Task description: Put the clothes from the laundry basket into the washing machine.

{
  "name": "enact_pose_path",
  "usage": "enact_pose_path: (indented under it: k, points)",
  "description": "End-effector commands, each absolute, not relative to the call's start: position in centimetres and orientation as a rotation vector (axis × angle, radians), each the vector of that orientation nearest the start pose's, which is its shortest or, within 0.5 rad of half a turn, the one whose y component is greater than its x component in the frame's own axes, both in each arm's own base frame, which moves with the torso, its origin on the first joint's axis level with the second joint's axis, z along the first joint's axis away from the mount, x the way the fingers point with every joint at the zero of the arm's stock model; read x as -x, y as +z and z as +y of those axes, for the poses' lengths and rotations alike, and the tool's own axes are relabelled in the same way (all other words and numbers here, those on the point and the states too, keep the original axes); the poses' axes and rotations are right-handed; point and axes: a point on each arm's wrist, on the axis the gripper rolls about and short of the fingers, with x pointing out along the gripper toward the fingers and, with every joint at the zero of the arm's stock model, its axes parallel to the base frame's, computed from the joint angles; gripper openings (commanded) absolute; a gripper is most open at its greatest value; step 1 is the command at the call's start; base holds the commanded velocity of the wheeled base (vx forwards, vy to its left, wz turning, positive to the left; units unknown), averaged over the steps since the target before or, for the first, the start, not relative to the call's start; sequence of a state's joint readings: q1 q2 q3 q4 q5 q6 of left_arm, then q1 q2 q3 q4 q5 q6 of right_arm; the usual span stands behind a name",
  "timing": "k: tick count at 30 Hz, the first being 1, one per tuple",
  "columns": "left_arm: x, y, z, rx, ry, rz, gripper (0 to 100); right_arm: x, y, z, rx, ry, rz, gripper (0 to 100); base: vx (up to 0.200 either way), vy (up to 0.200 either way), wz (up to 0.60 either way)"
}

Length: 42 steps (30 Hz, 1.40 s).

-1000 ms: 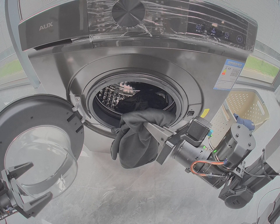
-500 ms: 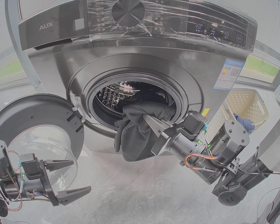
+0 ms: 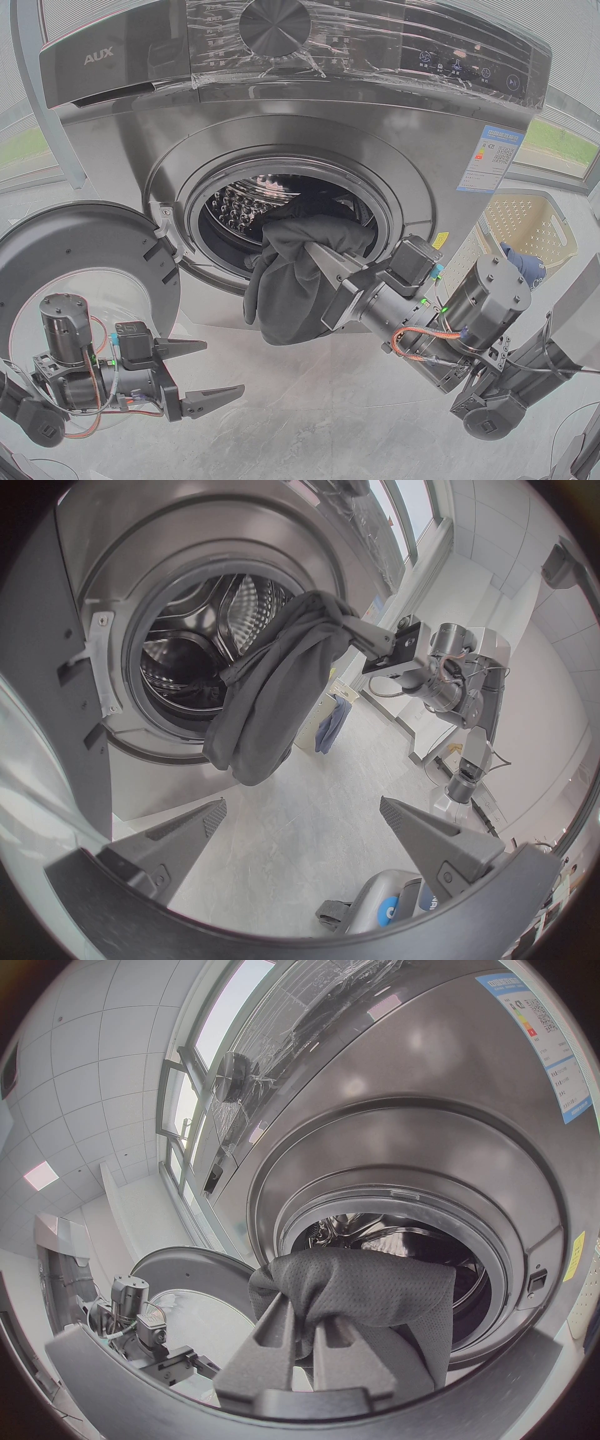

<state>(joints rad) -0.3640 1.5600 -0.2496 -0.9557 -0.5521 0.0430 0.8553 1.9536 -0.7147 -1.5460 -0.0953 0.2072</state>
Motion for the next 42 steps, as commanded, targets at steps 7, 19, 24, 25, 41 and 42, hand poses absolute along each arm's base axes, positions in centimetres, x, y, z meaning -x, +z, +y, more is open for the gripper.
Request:
enact_pose_path:
  k: [7,19,24,25,41,42]
  points:
    - [-21.9,8.2,-10.0,0.02,-0.934,0.459,100,-22.1,16.8,25.6,-0.339,0.792,-0.198,0,0.0,0.0,0.0]
    - [-24.8,6.5,-11.2,0.069,-0.916,0.517,100,-22.0,16.5,25.8,-0.333,0.794,-0.189,0,0.0,0.0,0.0]
    - [-25.3,6.2,-11.6,0.069,-0.922,0.52,100,-22.1,16.1,25.9,-0.328,0.792,-0.177,0,0.0,0.0,0.0]
    - [-25.4,6.1,-11.6,0.069,-0.922,0.52,100,-22.1,16.1,25.9,-0.328,0.792,-0.177,0,0.0,0.0,0.0]
    - [-28.5,3.5,-13.9,0.137,-0.923,0.498,100,-22.1,15.8,26.0,-0.328,0.793,-0.17,0,0.0,0.0,0.0]
    - [-28.7,3.5,-14.0,0.136,-0.92,0.495,100,-22.1,15.9,26.1,-0.327,0.794,-0.172,0,0.0,0.0,0.0]
